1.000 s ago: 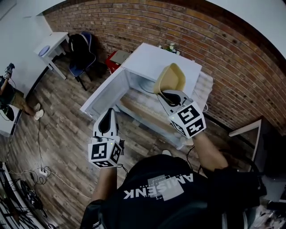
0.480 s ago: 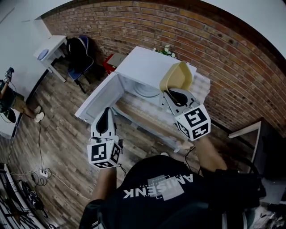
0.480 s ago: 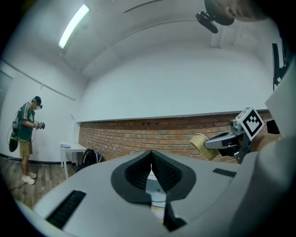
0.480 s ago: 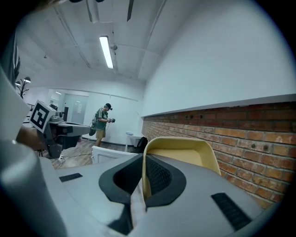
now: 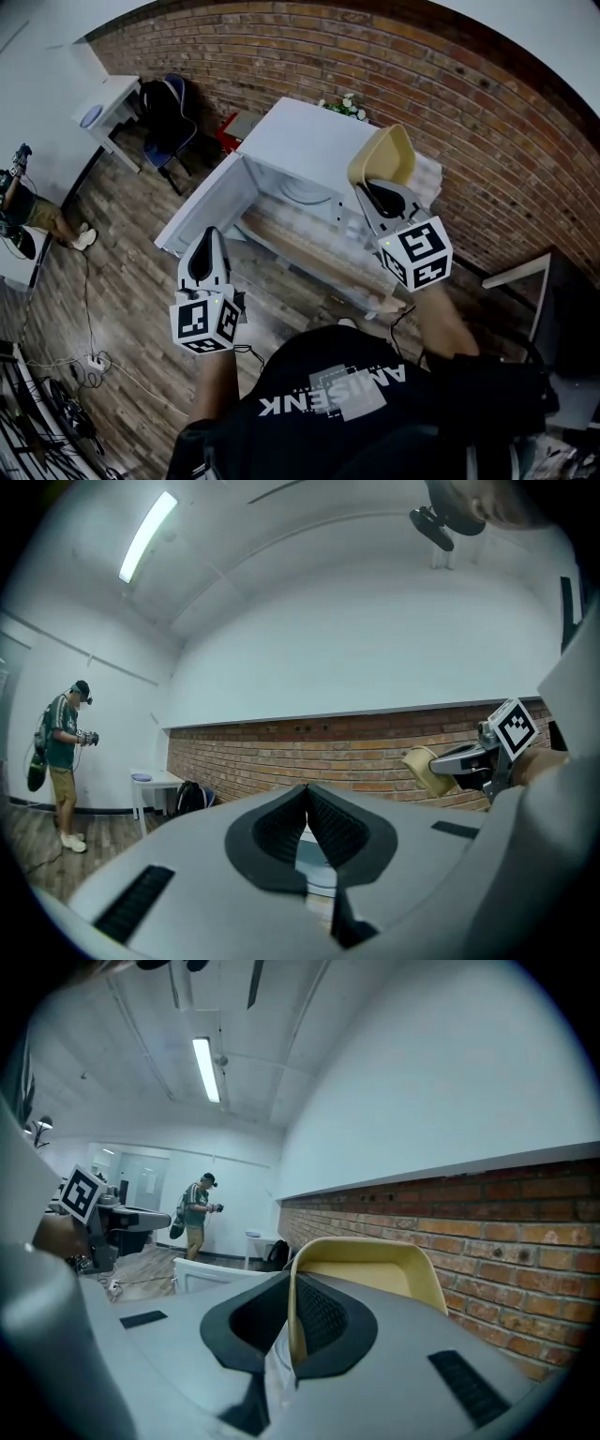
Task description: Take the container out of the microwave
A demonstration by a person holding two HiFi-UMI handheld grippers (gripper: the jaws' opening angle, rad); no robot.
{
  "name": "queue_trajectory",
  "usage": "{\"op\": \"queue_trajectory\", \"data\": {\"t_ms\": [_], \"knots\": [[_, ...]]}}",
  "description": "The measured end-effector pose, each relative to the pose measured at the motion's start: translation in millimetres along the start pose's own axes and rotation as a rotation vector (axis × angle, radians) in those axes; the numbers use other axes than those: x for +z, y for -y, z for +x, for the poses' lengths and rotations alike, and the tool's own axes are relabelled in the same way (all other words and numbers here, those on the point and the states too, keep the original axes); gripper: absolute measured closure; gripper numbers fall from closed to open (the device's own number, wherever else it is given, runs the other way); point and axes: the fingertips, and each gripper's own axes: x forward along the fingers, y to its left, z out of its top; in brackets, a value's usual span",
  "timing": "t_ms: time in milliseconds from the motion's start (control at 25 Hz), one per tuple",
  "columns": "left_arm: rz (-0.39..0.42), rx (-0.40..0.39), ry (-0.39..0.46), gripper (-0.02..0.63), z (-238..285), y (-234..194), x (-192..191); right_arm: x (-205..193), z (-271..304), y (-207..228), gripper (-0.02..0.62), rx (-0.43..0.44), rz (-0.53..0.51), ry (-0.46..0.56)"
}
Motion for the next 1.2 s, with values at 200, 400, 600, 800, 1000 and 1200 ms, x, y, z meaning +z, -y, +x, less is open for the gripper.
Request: {"op": "queue_trajectory", "data": {"t_ms": [200, 400, 600, 800, 1000, 1200], "knots": [[0.001, 0.013, -0.003, 0.595, -2, -3, 2, 0, -2, 5, 0.546, -0.007, -0.009, -0.003], [0.006, 0.037, -0.004, 0.594, -7, -14, -3, -3, -2, 8, 0.546, -0.022, -0.003, 0.003], [-0.025, 0.041, -0.011, 0.595, -7, -13, -5, -2, -2, 11, 0.546, -0.023, -0.001, 0.0], [-0.03, 0.042, -0.009, 0.595, -8, -11, -5, -5, -2, 11, 0.546, -0.023, 0.004, -0.003], [-0.034, 0.051, -0.004, 0.595, -9, -16, -3, -5, 0, 11, 0.546, -0.024, 0.0, -0.005], [-0.04, 0.052, -0.005, 0.595, -10, -20, -3, -6, 1, 7, 0.546, -0.022, -0.001, -0.008]]}}
